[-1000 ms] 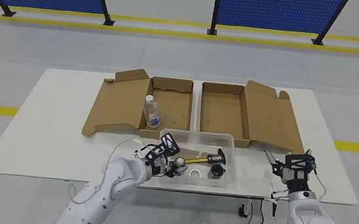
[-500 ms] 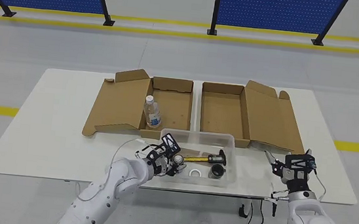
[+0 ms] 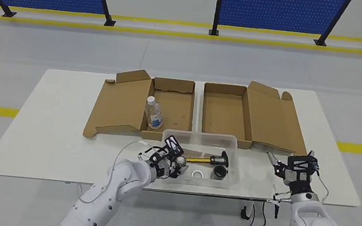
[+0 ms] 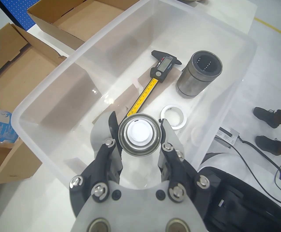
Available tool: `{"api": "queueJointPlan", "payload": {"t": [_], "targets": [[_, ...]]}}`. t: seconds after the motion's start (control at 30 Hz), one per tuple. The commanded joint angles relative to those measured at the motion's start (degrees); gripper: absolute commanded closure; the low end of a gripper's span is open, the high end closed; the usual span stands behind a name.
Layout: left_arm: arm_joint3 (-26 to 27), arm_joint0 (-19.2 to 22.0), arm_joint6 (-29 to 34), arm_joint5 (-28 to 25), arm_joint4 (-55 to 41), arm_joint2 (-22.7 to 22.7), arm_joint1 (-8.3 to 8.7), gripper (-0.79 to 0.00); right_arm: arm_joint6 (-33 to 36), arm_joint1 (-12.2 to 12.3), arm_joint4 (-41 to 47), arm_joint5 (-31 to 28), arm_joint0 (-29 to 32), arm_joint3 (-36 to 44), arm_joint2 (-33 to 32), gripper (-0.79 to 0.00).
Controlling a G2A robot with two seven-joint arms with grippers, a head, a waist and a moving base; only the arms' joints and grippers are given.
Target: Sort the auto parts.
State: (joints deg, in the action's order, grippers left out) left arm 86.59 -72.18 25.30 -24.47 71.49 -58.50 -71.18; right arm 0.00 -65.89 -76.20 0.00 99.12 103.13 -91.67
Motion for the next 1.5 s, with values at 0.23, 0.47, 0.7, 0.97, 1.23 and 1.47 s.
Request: {"api": "queueJointPlan", "payload": {"t": [0.23,0.47,0.7,0.97,1.23,1.47], "targets": [[0.37,0.23,-0.29,-0.34,-0.40,-0.02,0.09,0.000,0.00,0.00,0.00,0.00,0.00,0.00,0.00,-0.785],[1.17,0.02,-0.76,-0.36,-0.44,-0.48,0.27,0.000,0.00,0.00,0.00,0.00,0.00,0.00,0.00,-0.785],[3.37,-0.26,-0.84,-0.66,-1.77,-0.97,0.40,0.000,0.00,0.00,0.00,0.00,0.00,0.00,0.00,-0.785],[8.33,-1.00,-0.25,-1.52,-4.08,-2.35,0.75,0.000,0.00,0.00,0.00,0.00,0.00,0.00,0.00,-0.785],[15.59,-2.56,1.96,-2.85,-8.23,-5.70,1.49,0.000,0.00,0.00,0.00,0.00,0.00,0.00,0.00,-0.785],[20.25,-4.91,3.74,-4.60,-9.82,-7.94,2.25,0.000,0.00,0.00,0.00,0.00,0.00,0.00,0.00,-0.785]]}}
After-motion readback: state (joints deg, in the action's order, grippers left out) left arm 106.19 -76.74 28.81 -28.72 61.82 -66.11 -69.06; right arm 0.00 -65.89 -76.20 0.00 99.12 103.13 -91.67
